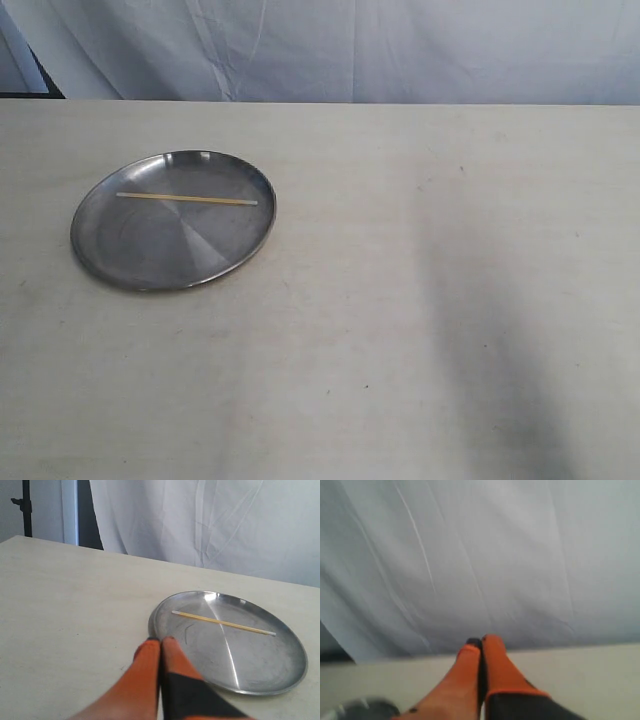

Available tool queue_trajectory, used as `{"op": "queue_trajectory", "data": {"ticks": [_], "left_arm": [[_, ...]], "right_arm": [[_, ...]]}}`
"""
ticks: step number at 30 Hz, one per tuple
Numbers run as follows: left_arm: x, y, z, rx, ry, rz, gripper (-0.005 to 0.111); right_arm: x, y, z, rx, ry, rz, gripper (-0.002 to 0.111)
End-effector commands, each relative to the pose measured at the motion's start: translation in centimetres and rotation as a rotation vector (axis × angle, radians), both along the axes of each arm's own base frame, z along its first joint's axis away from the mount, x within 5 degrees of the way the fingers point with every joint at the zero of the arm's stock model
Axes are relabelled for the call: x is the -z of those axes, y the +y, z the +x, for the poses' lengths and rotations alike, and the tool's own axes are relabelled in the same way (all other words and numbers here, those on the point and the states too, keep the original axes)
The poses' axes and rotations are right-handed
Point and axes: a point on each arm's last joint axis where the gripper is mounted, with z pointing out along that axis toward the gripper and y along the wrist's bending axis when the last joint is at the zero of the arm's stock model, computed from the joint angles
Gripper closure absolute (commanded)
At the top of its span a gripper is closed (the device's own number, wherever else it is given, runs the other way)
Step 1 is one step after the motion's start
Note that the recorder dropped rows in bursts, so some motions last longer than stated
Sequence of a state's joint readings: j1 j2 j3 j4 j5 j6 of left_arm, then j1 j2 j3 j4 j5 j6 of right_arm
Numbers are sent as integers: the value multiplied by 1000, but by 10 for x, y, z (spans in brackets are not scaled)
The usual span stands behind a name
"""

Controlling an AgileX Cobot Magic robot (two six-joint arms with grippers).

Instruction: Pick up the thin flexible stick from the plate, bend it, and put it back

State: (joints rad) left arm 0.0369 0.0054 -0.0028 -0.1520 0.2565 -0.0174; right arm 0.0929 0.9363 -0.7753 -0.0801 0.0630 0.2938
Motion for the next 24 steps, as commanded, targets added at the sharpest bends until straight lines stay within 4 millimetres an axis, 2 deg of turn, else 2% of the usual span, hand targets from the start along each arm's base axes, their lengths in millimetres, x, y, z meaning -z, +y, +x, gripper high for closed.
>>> {"op": "queue_trajectory", "data": {"ticks": [1,4,7,10,12,15,18,20,24], "left_arm": [[0,0,0,-3,-13,1,107],[0,0,0,-3,-13,1,107],[0,0,0,-3,-13,1,107],[0,0,0,-3,-13,1,107],[0,0,0,-3,-13,1,107],[0,0,0,-3,-13,1,107],[0,0,0,-3,-13,1,107],[0,0,0,-3,-13,1,107],[0,0,0,-3,-13,1,107]], "right_arm": [[24,54,97,-218,491,-359,108],[58,117,147,-517,673,-485,108],[87,175,175,-776,777,-558,108],[114,217,196,-862,808,-638,107],[130,240,206,-880,791,-695,101],[145,264,216,-893,739,-720,83],[155,278,223,-887,674,-714,67],[164,283,229,-873,635,-707,64],[182,287,238,-851,590,-701,65]]}}
